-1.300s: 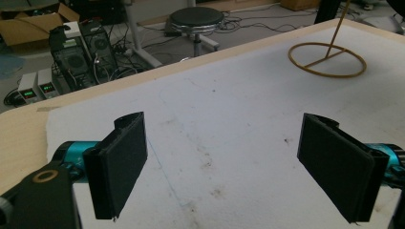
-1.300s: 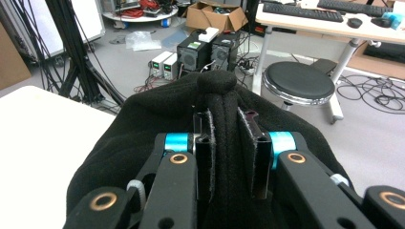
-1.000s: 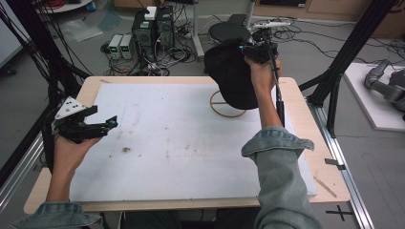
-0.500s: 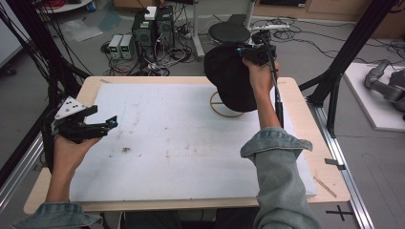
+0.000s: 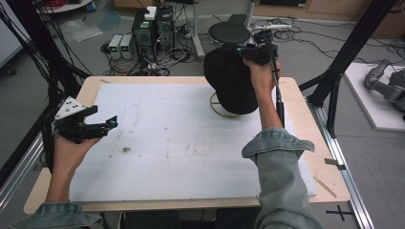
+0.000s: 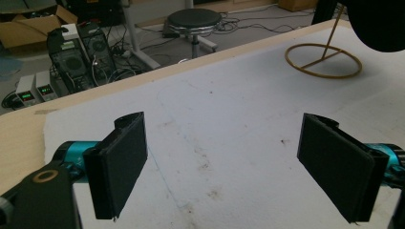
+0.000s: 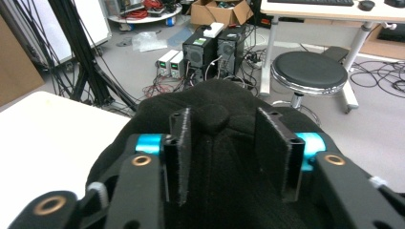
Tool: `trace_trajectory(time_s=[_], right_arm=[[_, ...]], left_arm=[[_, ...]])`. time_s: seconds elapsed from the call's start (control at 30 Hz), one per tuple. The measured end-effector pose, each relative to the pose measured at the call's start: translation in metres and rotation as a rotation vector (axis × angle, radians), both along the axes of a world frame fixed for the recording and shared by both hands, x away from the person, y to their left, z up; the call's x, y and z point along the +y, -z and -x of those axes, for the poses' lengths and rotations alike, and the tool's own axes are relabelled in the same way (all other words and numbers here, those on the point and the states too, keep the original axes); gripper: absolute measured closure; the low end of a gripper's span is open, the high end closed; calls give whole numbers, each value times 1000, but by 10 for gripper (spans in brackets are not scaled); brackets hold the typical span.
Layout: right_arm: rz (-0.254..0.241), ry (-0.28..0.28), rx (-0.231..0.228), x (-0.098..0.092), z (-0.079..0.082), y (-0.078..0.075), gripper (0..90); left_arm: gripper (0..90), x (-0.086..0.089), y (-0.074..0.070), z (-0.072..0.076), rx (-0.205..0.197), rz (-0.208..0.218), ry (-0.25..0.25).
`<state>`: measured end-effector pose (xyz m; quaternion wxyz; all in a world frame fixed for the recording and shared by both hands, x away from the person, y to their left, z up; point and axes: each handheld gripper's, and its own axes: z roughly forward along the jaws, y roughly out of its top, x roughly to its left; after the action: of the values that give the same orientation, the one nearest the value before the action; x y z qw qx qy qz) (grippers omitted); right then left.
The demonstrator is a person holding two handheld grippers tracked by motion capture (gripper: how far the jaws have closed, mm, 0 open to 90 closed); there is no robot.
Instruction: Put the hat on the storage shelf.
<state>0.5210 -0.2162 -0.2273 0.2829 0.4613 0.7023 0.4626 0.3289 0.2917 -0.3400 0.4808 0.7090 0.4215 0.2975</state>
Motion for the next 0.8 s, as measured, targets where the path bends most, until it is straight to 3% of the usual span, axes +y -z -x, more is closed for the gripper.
trace_trajectory(time_s=[0.3,0.43,0.63,0.8], right_arm=[[-9,5,15,-10,7,-5,401],[-7,15,-14,-15,15,-4,354],[-9,15,44,-24,22,-1,309],[9,12,38,-23,32,-7,258]], left_arm=[[176,-1,0,0,1,1,2],[176,-1,-1,0,-1,-2,1],[176,-2,-1,0,-3,-1,2],[176,-2,-1,-1,-3,-1,7]])
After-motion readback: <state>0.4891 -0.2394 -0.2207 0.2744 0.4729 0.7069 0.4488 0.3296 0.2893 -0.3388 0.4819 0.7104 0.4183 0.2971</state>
